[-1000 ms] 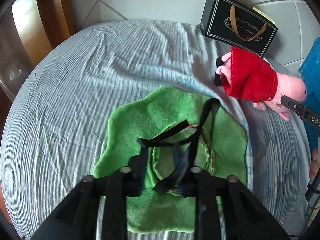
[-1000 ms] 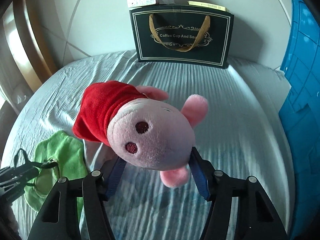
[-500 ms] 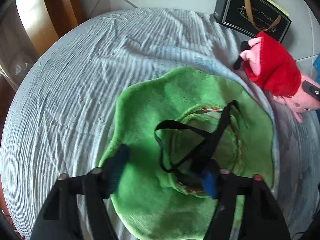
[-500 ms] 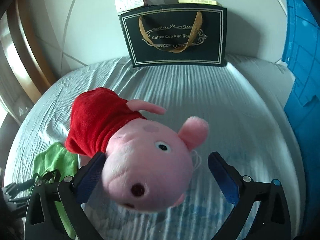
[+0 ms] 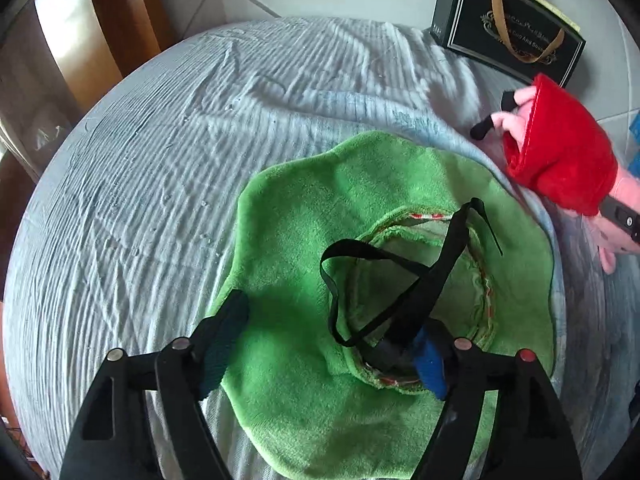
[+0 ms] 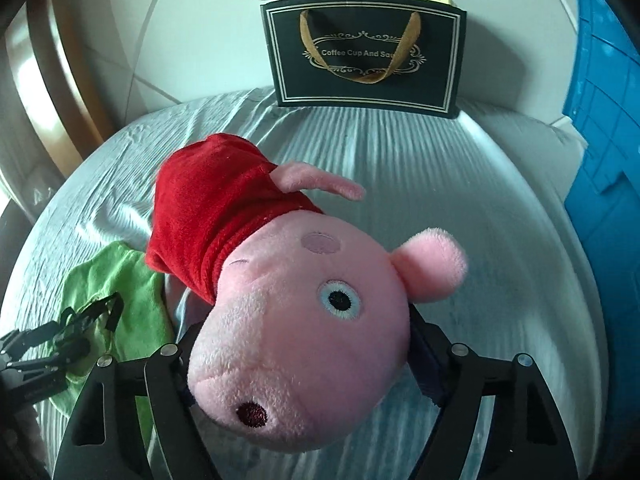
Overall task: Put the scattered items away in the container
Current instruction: 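Grasp the green hat with the left gripper while the right grasps the red-dress Peppa plush, then carry the green hat and Peppa plush over the blue crate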
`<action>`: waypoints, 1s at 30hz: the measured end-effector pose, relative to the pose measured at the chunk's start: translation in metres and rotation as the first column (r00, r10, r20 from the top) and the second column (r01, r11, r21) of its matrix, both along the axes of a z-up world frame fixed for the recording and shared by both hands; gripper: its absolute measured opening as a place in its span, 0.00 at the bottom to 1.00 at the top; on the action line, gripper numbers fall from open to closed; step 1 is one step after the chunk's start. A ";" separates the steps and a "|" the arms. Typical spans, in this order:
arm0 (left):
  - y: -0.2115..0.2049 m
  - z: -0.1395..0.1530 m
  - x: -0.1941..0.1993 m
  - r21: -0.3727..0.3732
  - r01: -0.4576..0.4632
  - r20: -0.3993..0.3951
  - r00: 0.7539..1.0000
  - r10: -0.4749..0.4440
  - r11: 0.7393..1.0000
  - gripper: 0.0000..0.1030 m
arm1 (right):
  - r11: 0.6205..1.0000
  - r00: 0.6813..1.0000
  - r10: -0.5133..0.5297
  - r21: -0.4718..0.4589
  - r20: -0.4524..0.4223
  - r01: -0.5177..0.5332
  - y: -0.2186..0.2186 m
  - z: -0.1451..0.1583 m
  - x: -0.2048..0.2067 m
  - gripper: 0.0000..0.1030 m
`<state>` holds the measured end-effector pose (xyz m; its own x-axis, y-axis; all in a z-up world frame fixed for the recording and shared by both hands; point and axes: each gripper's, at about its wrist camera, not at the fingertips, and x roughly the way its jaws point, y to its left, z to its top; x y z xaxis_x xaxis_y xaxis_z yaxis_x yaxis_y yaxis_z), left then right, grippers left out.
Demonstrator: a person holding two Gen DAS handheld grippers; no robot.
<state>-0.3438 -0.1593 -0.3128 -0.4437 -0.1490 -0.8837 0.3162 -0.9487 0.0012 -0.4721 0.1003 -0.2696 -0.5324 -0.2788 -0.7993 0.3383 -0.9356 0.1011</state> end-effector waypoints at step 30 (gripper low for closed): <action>0.118 0.277 0.086 -0.170 0.315 -0.527 0.771 -0.356 0.934 0.11 | 0.968 0.878 -0.238 -0.024 -0.414 0.251 0.073 0.243 0.186 0.75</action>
